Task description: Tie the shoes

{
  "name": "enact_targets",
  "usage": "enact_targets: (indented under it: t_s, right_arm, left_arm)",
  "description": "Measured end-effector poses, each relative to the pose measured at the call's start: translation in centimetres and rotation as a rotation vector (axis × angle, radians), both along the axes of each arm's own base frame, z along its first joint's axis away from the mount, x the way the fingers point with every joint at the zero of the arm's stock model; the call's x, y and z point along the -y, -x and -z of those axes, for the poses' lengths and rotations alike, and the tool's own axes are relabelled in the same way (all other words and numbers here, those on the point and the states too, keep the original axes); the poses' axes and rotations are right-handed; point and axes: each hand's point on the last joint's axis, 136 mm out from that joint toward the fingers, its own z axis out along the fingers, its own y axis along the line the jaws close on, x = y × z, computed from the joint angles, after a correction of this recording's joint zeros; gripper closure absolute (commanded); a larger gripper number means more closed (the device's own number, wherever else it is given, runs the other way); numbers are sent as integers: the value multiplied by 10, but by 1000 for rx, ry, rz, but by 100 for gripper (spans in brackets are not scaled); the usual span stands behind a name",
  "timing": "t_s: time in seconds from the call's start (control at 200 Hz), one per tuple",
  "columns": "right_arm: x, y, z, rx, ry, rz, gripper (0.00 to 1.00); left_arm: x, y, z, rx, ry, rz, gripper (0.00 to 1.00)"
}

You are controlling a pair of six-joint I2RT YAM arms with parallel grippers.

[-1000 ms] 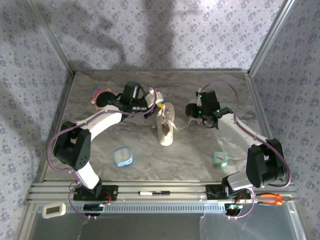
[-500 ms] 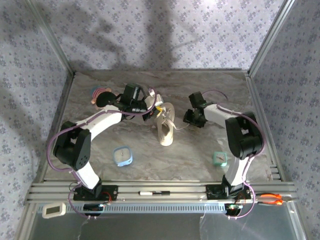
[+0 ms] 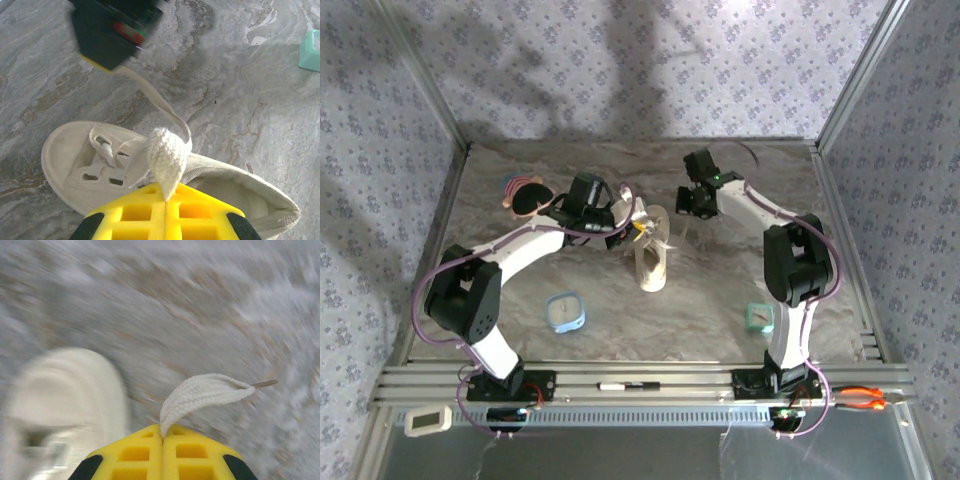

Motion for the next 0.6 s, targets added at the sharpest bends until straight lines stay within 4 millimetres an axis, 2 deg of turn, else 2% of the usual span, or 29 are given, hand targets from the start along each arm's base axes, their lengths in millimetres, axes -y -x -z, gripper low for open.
enact_targets:
  t_s: [0.135,0.245,0.32,0.395,0.475,0.545,0.6]
  right_arm:
    - [-63,-9,-58,126,-74,-179,100]
    - [-111,-11,-80,170,-140,-309,98]
    - [-135,-7,-75,155,-169,-382,91]
    - [-147,-1,-61,112,-188,-426,75]
    - [-151,7,-47,65,-193,-457,58]
    - [-150,11,-45,41,-204,-469,52]
    - [-148,11,-51,44,-226,-471,50]
  left_arm:
    - [0,6,2,-2,-1,7,100]
    - [0,7,5,0,1,6,100]
    - [0,6,6,2,7,1,100]
    - [0,4,6,3,14,-11,100]
    - [1,2,4,12,24,-19,100]
    - [2,0,3,9,29,-27,100]
    - [2,-1,4,3,32,-32,100]
